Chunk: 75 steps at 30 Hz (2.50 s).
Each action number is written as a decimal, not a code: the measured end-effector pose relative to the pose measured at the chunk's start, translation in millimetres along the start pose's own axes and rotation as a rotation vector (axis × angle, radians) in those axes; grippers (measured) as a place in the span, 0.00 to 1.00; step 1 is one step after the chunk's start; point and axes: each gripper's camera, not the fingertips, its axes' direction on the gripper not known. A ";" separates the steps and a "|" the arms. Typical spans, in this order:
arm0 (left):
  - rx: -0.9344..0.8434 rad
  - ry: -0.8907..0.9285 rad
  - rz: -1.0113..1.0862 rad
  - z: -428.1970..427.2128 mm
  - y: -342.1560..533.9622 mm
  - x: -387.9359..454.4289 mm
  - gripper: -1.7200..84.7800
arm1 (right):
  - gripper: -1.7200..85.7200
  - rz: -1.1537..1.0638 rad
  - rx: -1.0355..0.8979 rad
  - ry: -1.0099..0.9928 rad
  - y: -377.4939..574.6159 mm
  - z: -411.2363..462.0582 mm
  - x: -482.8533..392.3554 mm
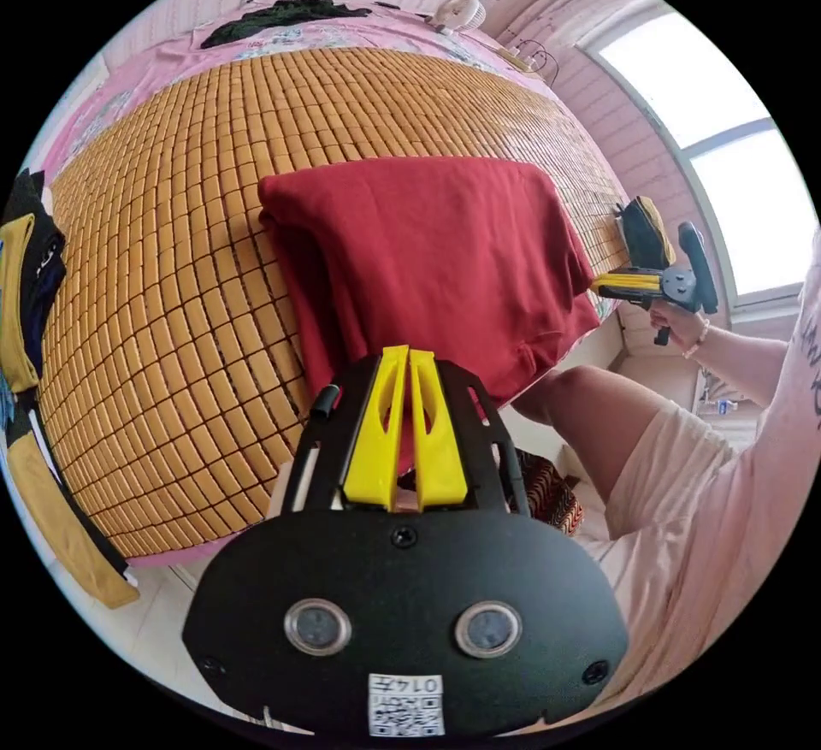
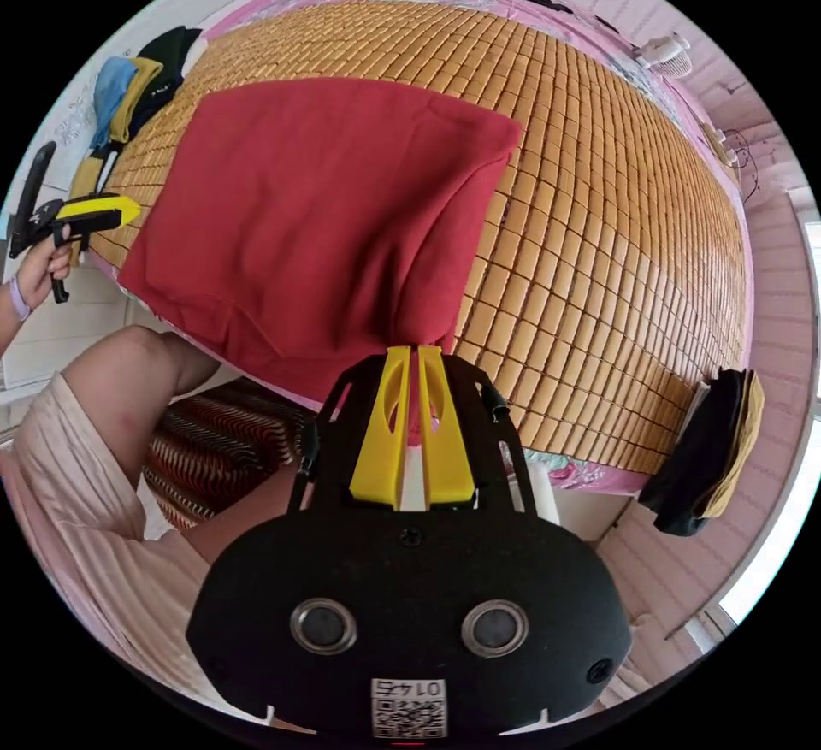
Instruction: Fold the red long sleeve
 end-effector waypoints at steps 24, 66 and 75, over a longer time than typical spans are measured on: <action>0.309 -0.248 0.139 28.2 140.8 92.3 0.01 | 0.01 0.108 0.126 -0.018 106.1 -19.7 -47.1; 0.189 -0.203 0.250 36.2 146.6 237.3 0.01 | 0.01 -0.371 0.111 -0.004 -97.7 -172.8 -179.6; 0.225 -0.205 0.237 34.8 146.7 243.7 0.01 | 0.01 -0.480 0.067 -0.017 -144.5 -218.6 -186.7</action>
